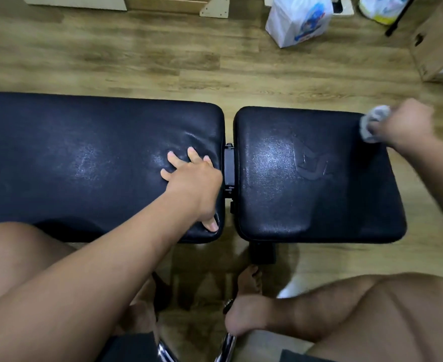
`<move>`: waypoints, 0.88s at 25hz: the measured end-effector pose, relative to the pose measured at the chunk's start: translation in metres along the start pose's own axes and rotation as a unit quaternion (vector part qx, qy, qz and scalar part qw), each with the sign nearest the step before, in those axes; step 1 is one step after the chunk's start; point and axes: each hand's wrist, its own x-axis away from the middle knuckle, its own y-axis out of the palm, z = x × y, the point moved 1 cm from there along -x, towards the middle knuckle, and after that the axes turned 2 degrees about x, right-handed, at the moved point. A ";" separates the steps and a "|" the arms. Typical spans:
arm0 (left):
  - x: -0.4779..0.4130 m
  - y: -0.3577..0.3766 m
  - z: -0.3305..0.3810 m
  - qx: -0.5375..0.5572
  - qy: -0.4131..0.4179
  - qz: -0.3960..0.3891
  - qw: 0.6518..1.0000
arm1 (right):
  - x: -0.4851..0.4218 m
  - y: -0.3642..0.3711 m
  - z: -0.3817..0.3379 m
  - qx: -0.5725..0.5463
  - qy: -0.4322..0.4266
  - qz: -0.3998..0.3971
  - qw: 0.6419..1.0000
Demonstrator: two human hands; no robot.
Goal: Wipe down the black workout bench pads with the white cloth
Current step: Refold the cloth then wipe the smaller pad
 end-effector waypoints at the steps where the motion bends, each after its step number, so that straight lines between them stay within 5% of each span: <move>1: -0.001 0.000 0.000 -0.001 -0.002 -0.003 1.000 | -0.006 -0.004 0.012 0.017 0.018 0.002 1.000; 5: 0.001 -0.002 0.002 0.000 -0.001 -0.004 1.000 | 0.000 0.023 -0.065 0.004 -0.029 0.060 0.998; 10: 0.006 -0.001 0.000 -0.002 0.004 -0.005 1.000 | 0.065 0.060 -0.205 -0.142 -0.187 -0.027 0.972; 13: 0.005 -0.001 -0.002 0.004 0.005 -0.001 1.000 | 0.048 0.052 -0.174 -0.139 -0.182 -0.028 0.973; 18: 0.002 -0.005 0.002 -0.006 0.006 -0.009 1.000 | -0.035 0.007 -0.002 0.033 -0.023 0.048 0.998; 22: 0.005 -0.011 0.006 -0.020 0.007 -0.010 1.000 | -0.001 0.019 0.027 0.086 -0.103 0.053 0.990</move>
